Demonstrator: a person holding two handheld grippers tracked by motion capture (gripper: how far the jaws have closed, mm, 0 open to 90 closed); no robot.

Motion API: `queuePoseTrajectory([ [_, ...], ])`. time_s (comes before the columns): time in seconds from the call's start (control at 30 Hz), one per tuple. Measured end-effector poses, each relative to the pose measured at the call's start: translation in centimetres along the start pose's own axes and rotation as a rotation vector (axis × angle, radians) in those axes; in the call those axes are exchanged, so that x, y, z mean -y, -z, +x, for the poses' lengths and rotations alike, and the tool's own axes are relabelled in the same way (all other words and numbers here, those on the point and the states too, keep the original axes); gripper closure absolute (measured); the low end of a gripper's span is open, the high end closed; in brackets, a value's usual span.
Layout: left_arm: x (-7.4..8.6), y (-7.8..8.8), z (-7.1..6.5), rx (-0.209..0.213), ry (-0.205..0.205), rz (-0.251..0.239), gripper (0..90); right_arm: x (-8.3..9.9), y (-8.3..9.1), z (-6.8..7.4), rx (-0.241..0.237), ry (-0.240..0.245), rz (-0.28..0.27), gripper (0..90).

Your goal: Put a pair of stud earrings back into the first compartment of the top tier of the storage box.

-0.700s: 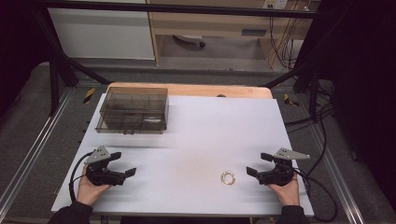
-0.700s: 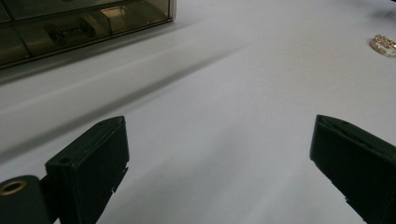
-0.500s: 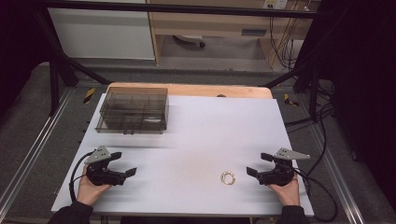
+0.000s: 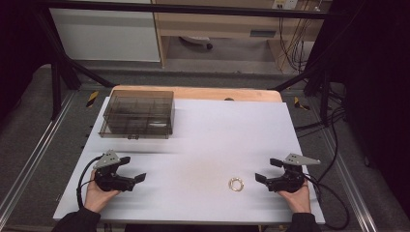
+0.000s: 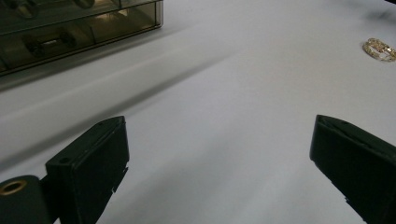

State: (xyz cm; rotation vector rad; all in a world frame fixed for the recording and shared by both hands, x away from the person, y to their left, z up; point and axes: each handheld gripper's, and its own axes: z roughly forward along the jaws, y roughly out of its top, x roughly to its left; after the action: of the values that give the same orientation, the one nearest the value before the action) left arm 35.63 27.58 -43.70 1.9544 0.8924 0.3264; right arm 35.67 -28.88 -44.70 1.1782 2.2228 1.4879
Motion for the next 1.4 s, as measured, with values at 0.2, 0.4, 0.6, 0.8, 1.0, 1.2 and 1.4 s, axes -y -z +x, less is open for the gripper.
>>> queuePoseTrajectory([
  [0.2, -0.4, -0.7, -0.8, 0.012, -0.01, 0.01, 4.5, 0.0, -0.1, 0.0, 0.002, 0.009, 0.006, 0.7],
  [0.4, -0.9, -1.3, -1.4, 0.021, -0.009, 0.012, 4.5, 0.1, -0.1, 0.0, 0.007, 0.017, 0.007, 0.7],
  [0.6, -1.5, -2.0, -2.0, 0.027, -0.016, 0.023, 4.5, 0.1, -0.1, 0.1, 0.008, 0.019, 0.006, 0.7],
  [0.8, -2.2, -2.8, -2.8, 0.039, -0.027, 0.034, 4.6, 0.1, -0.2, 0.1, 0.01, 0.019, 0.011, 0.7],
  [1.0, -3.2, -4.1, -4.1, 0.064, -0.045, 0.041, 4.6, 0.1, -0.3, 0.1, 0.012, 0.024, 0.012, 0.7],
  [1.2, -4.0, -5.2, -5.2, 0.083, -0.061, 0.044, 4.7, 0.1, -0.3, 0.1, 0.012, 0.026, 0.017, 0.7],
  [1.4, -5.1, -6.6, -6.8, 0.115, -0.085, 0.053, 4.7, 0.1, -0.3, 0.1, 0.013, 0.028, 0.019, 0.7],
])
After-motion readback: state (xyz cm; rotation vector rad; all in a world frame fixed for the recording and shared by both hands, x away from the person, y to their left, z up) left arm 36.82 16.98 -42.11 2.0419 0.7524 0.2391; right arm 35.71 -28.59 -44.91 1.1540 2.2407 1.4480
